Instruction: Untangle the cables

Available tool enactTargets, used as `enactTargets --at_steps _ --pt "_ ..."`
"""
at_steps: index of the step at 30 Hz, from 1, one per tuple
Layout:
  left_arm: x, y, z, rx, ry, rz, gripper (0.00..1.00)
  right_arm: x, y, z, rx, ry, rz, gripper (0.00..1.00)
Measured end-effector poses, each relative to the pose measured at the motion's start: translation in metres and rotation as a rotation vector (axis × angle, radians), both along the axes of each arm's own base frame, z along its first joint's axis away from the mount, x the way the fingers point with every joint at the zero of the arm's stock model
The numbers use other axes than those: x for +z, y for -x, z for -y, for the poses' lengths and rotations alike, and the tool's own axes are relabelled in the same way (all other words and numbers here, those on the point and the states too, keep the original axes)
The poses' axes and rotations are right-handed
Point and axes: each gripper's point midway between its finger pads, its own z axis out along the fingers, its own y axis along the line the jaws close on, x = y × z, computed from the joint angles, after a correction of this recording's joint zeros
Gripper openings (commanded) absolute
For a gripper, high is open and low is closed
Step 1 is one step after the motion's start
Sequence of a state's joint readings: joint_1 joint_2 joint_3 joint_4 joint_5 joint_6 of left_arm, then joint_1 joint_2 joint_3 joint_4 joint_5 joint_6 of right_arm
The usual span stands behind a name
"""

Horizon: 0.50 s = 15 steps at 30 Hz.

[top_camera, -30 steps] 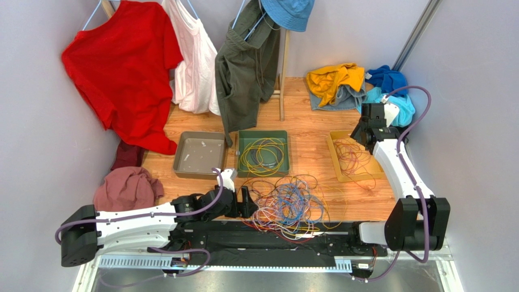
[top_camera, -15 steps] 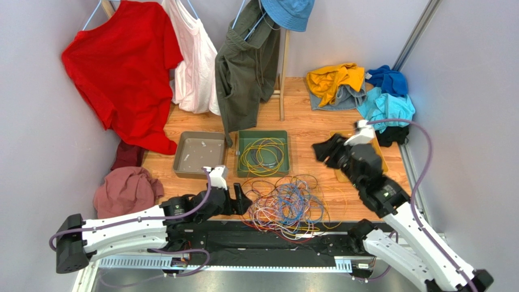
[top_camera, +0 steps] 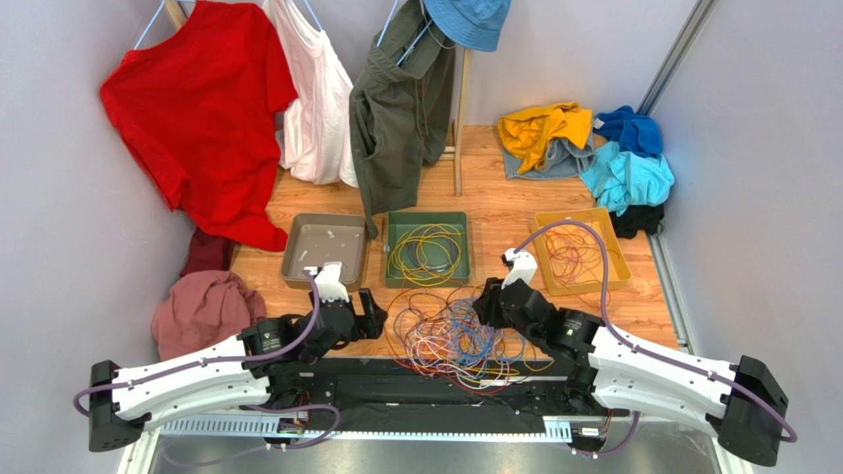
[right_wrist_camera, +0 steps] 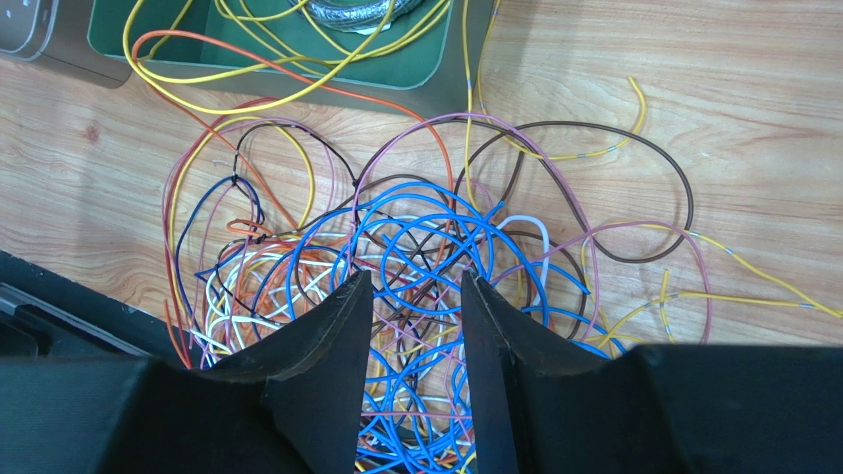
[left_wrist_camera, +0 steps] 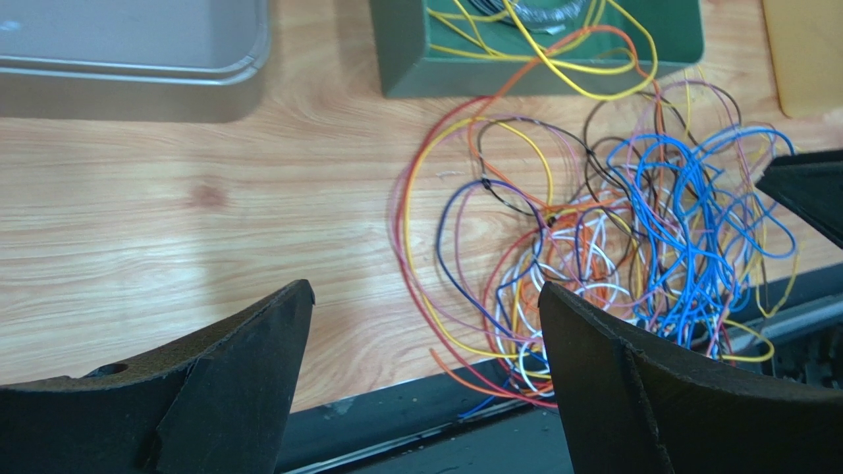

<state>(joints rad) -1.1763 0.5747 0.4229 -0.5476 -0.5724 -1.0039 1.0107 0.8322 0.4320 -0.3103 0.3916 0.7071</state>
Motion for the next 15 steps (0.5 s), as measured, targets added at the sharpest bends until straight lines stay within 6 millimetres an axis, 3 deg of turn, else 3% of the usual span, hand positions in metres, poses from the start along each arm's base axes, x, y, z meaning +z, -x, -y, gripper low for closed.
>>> enactTargets --at_steps 3,9,15 --pt "0.008 -0.003 -0.011 0.035 -0.018 0.017 0.99 0.006 0.002 -0.004 0.014 -0.043 0.033 0.42" --pt "0.018 -0.001 -0.032 0.073 -0.001 0.047 0.99 0.036 0.013 -0.012 0.064 -0.188 0.118 0.42" --pt "0.022 0.001 -0.039 0.076 0.017 0.055 0.99 0.051 0.016 -0.011 0.074 -0.245 0.151 0.42"
